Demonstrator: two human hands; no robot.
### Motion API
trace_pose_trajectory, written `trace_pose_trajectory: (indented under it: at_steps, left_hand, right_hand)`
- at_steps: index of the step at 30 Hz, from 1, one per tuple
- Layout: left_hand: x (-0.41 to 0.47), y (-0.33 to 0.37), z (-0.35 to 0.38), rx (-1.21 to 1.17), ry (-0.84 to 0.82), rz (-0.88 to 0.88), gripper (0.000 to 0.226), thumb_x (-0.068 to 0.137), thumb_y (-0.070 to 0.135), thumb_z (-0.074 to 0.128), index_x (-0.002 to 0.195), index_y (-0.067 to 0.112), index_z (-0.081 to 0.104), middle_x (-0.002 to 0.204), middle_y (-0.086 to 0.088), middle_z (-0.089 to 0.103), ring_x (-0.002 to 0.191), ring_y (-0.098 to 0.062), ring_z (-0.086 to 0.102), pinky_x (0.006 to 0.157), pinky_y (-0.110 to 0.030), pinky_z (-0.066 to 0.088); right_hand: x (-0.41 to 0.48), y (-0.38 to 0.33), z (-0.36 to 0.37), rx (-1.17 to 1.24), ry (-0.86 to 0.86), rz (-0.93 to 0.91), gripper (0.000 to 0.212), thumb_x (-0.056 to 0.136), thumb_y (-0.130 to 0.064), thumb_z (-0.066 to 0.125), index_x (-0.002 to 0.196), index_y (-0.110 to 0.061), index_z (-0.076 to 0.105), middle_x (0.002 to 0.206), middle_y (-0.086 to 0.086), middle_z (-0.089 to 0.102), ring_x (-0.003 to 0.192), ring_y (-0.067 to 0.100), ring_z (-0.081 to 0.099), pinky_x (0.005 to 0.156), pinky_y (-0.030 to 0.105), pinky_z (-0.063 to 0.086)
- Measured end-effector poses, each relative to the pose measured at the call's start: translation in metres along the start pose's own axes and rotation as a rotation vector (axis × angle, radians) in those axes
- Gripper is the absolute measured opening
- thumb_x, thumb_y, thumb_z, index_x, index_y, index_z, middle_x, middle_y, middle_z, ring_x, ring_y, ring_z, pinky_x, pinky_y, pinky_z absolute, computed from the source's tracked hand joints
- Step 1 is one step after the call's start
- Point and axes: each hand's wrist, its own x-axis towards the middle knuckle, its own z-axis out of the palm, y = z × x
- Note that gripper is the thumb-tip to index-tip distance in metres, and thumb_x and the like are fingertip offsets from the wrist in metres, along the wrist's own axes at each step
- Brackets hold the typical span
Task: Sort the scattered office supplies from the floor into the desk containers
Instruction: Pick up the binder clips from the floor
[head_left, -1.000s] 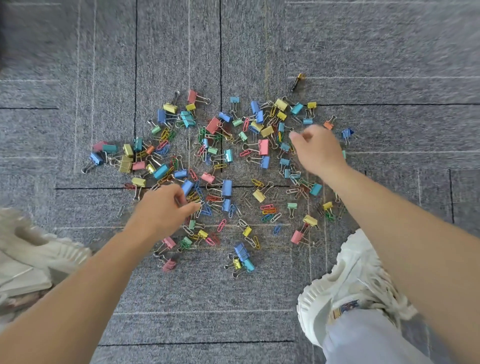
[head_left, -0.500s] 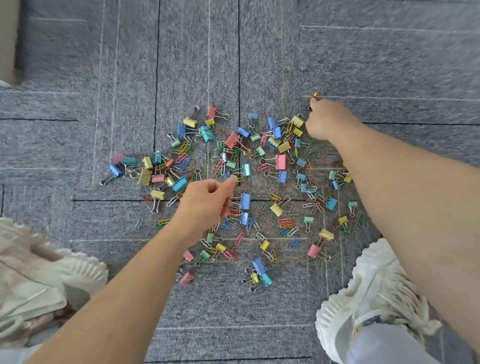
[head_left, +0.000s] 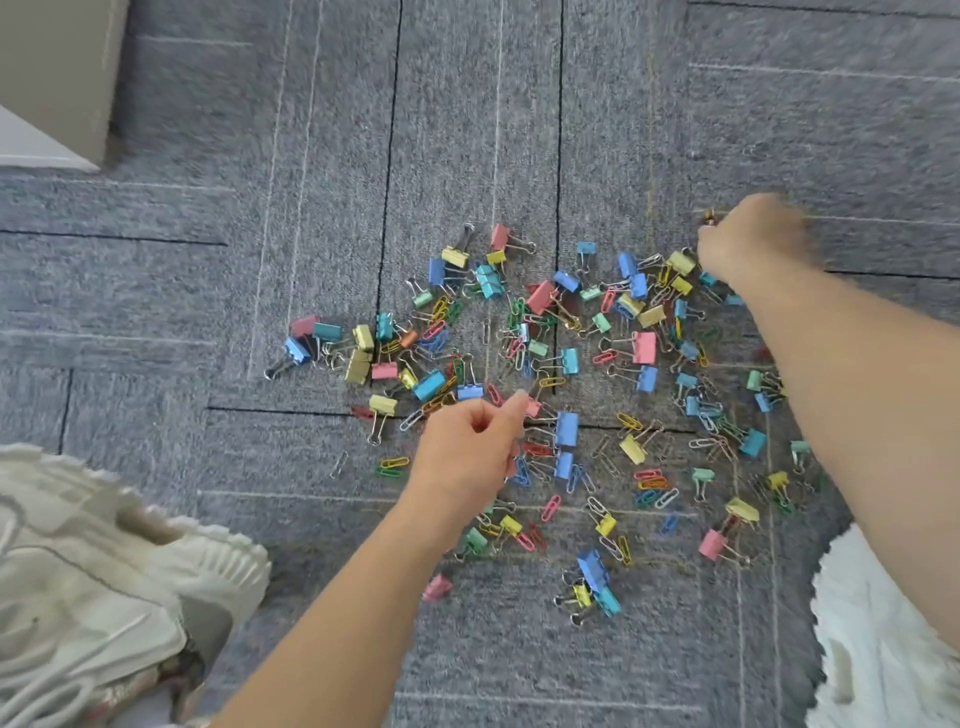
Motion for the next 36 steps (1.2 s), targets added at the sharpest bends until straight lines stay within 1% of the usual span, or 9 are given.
trace_pose_trajectory:
  at_steps: [5,7,10,14,17,23,27,32,36]
  left_hand:
    - [-0.001,0.001,-0.012,-0.2,-0.058,-0.086,0.036,0.099,0.034,0.057,0.07,0.013,0.059,0.059,0.0,0.056,0.053,-0.015,0.049,0.05,-0.025,0.038]
    - [-0.009,0.005,-0.025,-0.404,-0.066,-0.184,0.024,0.098,0.019,0.057,0.077,0.008,0.059,0.068,-0.004,0.057,0.056,-0.015,0.05,0.052,-0.025,0.035]
    - [-0.034,0.019,-0.049,-0.508,-0.159,-0.249,0.011,0.094,-0.003,0.052,0.101,-0.003,0.061,0.097,-0.014,0.059,0.074,-0.017,0.057,0.061,-0.024,0.048]
    - [-0.099,0.052,-0.075,-0.41,-0.256,-0.173,0.023,0.094,-0.013,0.047,0.114,-0.005,0.057,0.114,-0.02,0.059,0.092,-0.023,0.062,0.079,-0.029,0.056]
    - [-0.164,0.092,-0.091,-0.433,-0.26,-0.109,0.021,0.094,-0.011,0.049,0.111,-0.006,0.06,0.118,-0.021,0.064,0.092,-0.023,0.069,0.072,-0.026,0.06]
    - [-0.315,0.146,-0.099,-0.509,-0.331,0.064,0.023,0.09,-0.012,0.058,0.111,-0.006,0.064,0.12,-0.021,0.067,0.102,-0.03,0.071,0.076,-0.029,0.061]
    - [-0.414,0.143,-0.093,-0.682,-0.43,0.146,0.028,0.091,-0.012,0.055,0.119,-0.006,0.061,0.12,-0.023,0.068,0.108,-0.034,0.069,0.084,-0.035,0.059]
    - [-0.513,0.11,-0.098,-0.981,-0.506,0.254,0.043,0.093,-0.014,0.03,0.126,-0.005,0.055,0.125,-0.028,0.063,0.114,-0.043,0.063,0.091,-0.045,0.055]
    - [-0.578,0.08,-0.105,-1.163,-0.516,0.378,0.055,0.078,-0.006,0.034,0.13,-0.006,0.051,0.132,-0.031,0.057,0.122,-0.048,0.055,0.097,-0.053,0.05]
  right_hand:
    - [-0.036,-0.01,-0.005,-0.052,0.009,-0.152,0.036,0.086,-0.04,0.058,0.078,-0.004,0.06,0.079,0.015,0.057,0.082,0.036,0.062,0.063,0.032,0.04]
    - [-0.064,-0.01,-0.012,-0.004,-0.15,-0.332,0.039,0.085,-0.034,0.054,0.055,-0.01,0.048,0.056,0.008,0.043,0.057,0.027,0.047,0.05,0.029,0.03]
    - [-0.117,-0.008,-0.04,-0.001,-0.446,-0.568,0.05,0.092,-0.024,0.05,0.046,-0.015,0.033,0.047,0.004,0.031,0.051,0.022,0.031,0.056,0.033,0.033]
    - [-0.194,-0.016,-0.114,0.06,-0.712,-0.53,0.04,0.1,-0.022,0.044,0.061,-0.015,0.044,0.057,0.003,0.043,0.052,0.017,0.038,0.053,0.029,0.034]
    - [-0.253,-0.007,-0.194,0.359,-0.823,-0.373,0.027,0.099,-0.015,0.043,0.073,-0.013,0.048,0.057,0.002,0.044,0.046,0.016,0.039,0.044,0.024,0.03]
    - [-0.377,0.046,-0.327,0.789,-0.635,-0.398,0.032,0.094,-0.013,0.046,0.064,-0.019,0.034,0.057,0.002,0.038,0.044,0.015,0.033,0.043,0.02,0.022]
    - [-0.463,0.08,-0.373,1.059,-0.541,-0.395,0.025,0.092,-0.006,0.047,0.068,-0.014,0.043,0.06,0.007,0.051,0.043,0.016,0.037,0.042,0.019,0.022]
    - [-0.552,0.109,-0.41,1.329,-0.634,-0.419,0.022,0.095,-0.006,0.049,0.075,-0.014,0.046,0.071,0.012,0.053,0.046,0.013,0.042,0.039,0.021,0.027]
    - [-0.606,0.132,-0.431,1.483,-0.769,-0.478,0.011,0.098,-0.006,0.047,0.1,-0.01,0.057,0.068,0.008,0.055,0.045,0.012,0.041,0.036,0.019,0.03]
